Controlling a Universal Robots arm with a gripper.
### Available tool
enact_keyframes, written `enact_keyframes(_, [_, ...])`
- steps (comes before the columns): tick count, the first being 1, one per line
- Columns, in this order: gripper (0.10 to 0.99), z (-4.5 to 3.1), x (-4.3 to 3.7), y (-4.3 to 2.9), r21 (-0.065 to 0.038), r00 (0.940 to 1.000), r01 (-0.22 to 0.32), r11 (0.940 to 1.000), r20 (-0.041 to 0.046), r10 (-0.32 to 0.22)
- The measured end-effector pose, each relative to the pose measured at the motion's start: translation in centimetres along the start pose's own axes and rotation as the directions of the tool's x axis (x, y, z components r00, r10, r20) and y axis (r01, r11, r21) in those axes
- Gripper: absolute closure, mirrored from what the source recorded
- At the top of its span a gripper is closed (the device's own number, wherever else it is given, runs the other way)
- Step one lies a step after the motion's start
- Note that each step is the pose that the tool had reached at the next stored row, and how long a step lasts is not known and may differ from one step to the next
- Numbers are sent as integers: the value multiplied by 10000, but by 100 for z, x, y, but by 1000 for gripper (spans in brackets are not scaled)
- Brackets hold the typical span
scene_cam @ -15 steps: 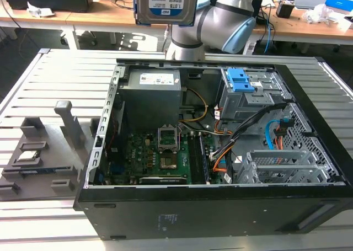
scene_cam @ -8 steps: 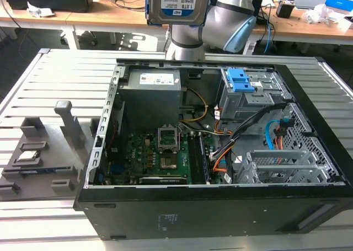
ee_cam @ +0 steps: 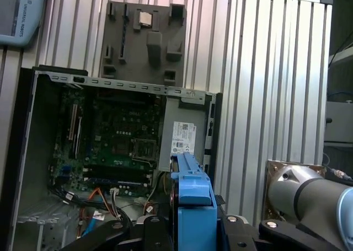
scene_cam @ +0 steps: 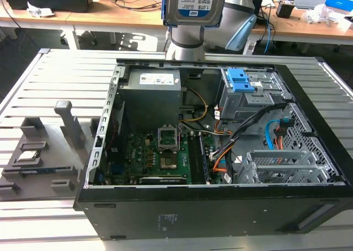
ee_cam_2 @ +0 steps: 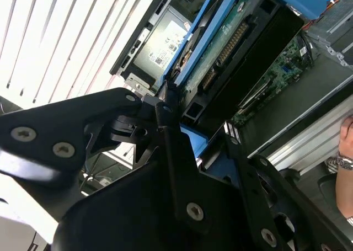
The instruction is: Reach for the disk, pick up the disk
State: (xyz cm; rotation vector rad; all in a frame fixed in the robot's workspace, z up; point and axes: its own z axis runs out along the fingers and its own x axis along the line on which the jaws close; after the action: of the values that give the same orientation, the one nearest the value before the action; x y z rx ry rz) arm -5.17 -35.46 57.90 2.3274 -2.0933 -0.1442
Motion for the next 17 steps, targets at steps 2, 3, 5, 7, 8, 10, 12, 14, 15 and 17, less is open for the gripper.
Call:
enact_keyframes(2, [722, -5, 7, -63, -2, 10000, 11, 10000, 0, -11])
enact_keyframes(3, [722, -7, 10, -95, -2, 10000, 12, 10000, 0, -12])
enact_keyframes(5, [722, -12, 18, -170, -5, 10000, 23, 10000, 0, -23])
enact_keyframes(7, [722, -20, 28, -269, -8, 10000, 34, 10000, -1, -34])
enact_keyframes(8, [722, -22, 31, -297, -9, 10000, 39, 10000, -1, -39])
enact_keyframes(10, [722, -26, 37, -360, -10, 10000, 44, 10000, 0, -44])
enact_keyframes(12, [722, -30, 43, -416, -12, 10000, 53, 10000, 0, -53])
enact_keyframes(14, [722, -35, 49, -475, -14, 10000, 58, 10000, -2, -58])
enact_keyframes(15, [722, -37, 51, -504, -16, 10000, 63, 10000, -3, -63])
enact_keyframes(17, [722, -41, 58, -561, -18, 10000, 67, 10000, -3, -67])
